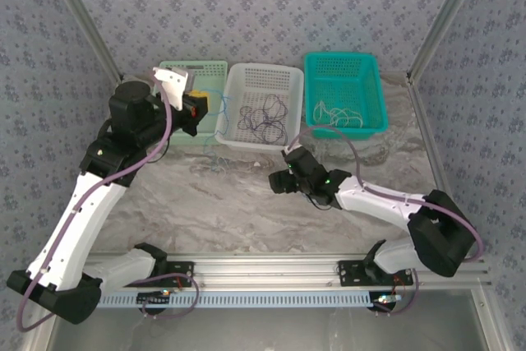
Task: Untangle the cables
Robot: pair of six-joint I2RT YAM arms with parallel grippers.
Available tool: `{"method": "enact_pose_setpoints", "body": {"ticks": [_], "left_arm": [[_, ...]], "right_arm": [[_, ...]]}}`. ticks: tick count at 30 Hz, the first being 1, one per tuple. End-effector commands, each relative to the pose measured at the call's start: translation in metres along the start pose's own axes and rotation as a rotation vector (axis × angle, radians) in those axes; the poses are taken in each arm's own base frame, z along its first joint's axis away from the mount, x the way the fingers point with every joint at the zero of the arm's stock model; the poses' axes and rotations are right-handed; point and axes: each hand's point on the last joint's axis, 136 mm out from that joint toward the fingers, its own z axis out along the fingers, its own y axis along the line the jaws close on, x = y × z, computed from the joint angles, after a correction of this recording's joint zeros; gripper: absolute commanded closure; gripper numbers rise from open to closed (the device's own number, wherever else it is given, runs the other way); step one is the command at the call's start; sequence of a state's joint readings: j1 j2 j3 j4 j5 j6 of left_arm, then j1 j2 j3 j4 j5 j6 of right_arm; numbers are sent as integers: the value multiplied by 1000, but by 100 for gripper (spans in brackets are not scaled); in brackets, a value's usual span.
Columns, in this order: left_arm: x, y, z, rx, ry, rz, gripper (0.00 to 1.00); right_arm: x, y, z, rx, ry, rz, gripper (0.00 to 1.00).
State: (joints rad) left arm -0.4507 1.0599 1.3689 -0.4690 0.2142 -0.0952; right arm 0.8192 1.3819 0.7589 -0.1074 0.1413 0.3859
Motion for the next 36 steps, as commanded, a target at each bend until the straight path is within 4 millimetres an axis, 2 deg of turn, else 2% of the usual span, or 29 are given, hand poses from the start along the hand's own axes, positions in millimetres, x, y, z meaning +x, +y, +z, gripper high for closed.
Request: {"method": "enact_pose_setpoints", "body": {"ticks": [1,5,10,13,20,29,32,36], "left_arm": [[-13,-9,-11,41,-56,-6,100],[-12,-11,-12,49,-58,-13,100],[-13,-13,-13,61,-61,-20,100],[-14,-15,-16,69,-68,-21,100],[-15,-17,-20,72,-79,-19,100],[-22,-22,-28,92,-102,-21,100],[-24,-23,-31,97,-112,-23,100],[-23,-22,-32,87,-111,-19,100]], "right_arm": [[-8,28,8,-85,4,-89,18],[-14,63,22,-182,2,-166,19],[-29,103,40,-343,-14,-108,22],[-37,120,47,-414,-25,-87,23],[-44,143,67,-492,-8,-68,25],[-45,145,96,-478,4,-60,30],[-47,148,100,-490,-3,-62,40],[-43,148,102,-488,13,-69,68]]}}
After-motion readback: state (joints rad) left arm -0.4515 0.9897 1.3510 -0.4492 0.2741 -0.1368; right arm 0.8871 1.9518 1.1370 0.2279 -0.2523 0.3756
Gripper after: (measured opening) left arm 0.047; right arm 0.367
